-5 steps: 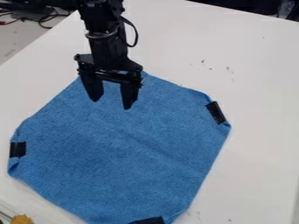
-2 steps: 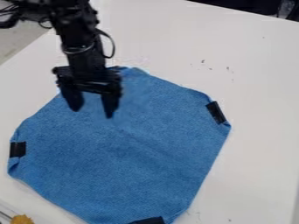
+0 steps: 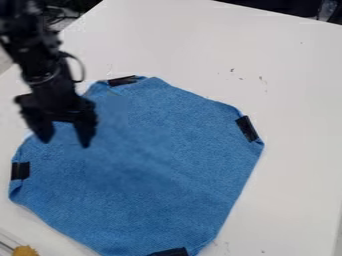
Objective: Fold the cloth from bottom left to the center
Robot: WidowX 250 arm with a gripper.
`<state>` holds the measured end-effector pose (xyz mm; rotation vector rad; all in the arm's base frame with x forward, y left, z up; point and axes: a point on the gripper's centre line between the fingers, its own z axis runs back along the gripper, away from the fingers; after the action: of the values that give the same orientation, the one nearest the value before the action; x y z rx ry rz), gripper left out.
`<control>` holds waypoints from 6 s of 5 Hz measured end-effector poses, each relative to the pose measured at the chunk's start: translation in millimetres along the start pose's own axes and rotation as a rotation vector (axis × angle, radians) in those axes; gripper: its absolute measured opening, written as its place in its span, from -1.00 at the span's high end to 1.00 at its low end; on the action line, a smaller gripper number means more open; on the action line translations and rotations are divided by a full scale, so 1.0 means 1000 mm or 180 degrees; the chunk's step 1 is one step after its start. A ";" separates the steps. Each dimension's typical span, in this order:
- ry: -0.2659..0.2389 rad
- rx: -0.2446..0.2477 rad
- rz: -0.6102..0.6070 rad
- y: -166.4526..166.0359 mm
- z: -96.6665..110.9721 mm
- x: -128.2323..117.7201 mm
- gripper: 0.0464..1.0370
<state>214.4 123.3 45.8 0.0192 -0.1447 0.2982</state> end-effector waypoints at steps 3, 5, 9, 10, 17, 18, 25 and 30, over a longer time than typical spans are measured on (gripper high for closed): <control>0.0212 0.0233 0.0125 0.046 -0.007 -0.032 -0.93; 0.0345 0.0169 0.0254 0.058 -0.024 -0.043 -0.93; 0.0406 0.0184 0.0376 0.079 -0.027 -0.042 -0.93; 0.0452 0.0110 0.0355 0.078 -0.037 -0.041 -0.93; 0.0785 0.0189 0.0334 0.070 -0.032 -0.032 0.96; 0.0756 0.0386 0.0288 0.065 -0.008 -0.020 0.97; 0.0182 0.0270 -0.0092 -0.056 0.015 0.084 0.97; -0.0064 0.0076 -0.0125 -0.092 -0.008 0.095 0.44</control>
<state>332.0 63.3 51.6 0.0485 -0.1605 0.2607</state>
